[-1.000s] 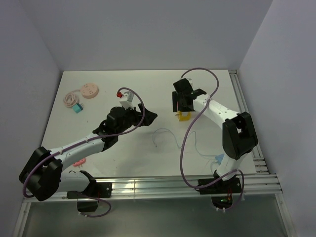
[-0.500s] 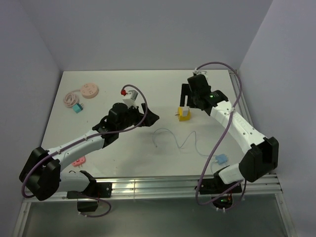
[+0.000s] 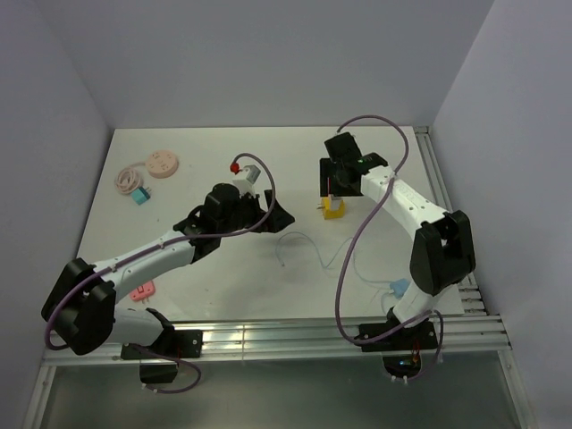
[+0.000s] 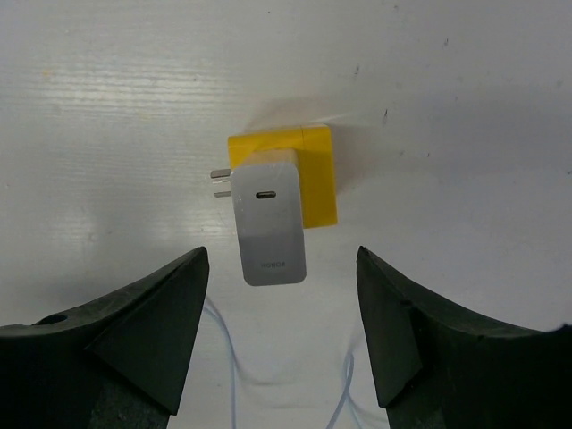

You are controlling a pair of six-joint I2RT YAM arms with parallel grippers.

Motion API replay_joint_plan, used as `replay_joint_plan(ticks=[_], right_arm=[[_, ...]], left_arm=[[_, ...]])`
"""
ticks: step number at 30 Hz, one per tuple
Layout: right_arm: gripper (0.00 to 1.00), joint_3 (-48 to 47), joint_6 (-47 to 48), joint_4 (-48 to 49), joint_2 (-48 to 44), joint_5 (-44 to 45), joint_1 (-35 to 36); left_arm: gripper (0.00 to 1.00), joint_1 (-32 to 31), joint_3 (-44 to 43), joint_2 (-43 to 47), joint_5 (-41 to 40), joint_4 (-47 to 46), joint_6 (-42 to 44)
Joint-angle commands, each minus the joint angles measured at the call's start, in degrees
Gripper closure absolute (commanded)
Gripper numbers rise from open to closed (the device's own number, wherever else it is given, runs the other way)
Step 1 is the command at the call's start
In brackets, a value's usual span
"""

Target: Insert the plug

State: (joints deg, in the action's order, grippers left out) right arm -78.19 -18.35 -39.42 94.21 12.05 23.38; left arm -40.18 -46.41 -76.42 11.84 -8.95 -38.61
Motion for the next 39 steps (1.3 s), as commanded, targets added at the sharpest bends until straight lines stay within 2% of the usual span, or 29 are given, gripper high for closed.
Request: replay_joint_plan(ticks=[1,6,17,20,21,23,24,25,27,33,37,39], right_arm=[[0.27,-3.5,1.3,0.4,1.6,0.0,0.4],[0.3,-5.3,1.7,0.6,4.6,0.0,0.3],[0.5,-7.3,2.9,0.8,9.0,0.8,0.3],[0.62,-7.6,2.9,1.0,9.5,0.7,0.3],[0.71,-7.4,2.9,1.4,9.3,0.6,0.4],[0.8,-5.8,2.6,2.6,8.4,1.2,0.4],[0.87,-3.9,2.6,4.3,7.1,1.5,0.6],[0.89,-2.8,2.7,5.4,6.3,1.7,0.7],[0.99,1.0,2.2,8.9,3.9,3.6,1.2],[1.0,8.9,-0.2,14.7,-1.9,7.8,2.9],[1.0,9.7,-0.9,14.2,-4.0,6.1,3.1],[1.0,7.5,-1.6,10.6,-3.8,5.4,3.1]], left_arm=[[0.09,-0.2,-1.3,2.1,0.6,0.3,1.0],[0.08,-0.2,-1.5,1.5,1.2,-0.3,1.0],[0.08,-0.2,-1.7,-0.6,2.1,-1.2,1.3],[0.08,-0.2,-1.8,-0.7,2.0,-1.0,1.4],[0.08,-0.2,-2.1,-0.8,1.9,-1.0,1.4],[0.08,-0.2,-2.5,-1.4,2.2,-1.1,1.4],[0.08,-0.2,-2.5,-1.6,2.5,-1.5,1.3],[0.08,-0.3,-2.4,-1.7,2.8,-1.9,0.9],[0.09,-0.3,-2.3,-2.3,3.5,-2.5,0.6],[0.09,-0.2,-2.3,-3.4,4.9,-3.6,-0.2],[0.09,-0.2,-2.0,-3.0,4.7,-3.9,-0.3],[0.09,-0.2,-1.9,-3.0,4.8,-3.8,-0.2]])
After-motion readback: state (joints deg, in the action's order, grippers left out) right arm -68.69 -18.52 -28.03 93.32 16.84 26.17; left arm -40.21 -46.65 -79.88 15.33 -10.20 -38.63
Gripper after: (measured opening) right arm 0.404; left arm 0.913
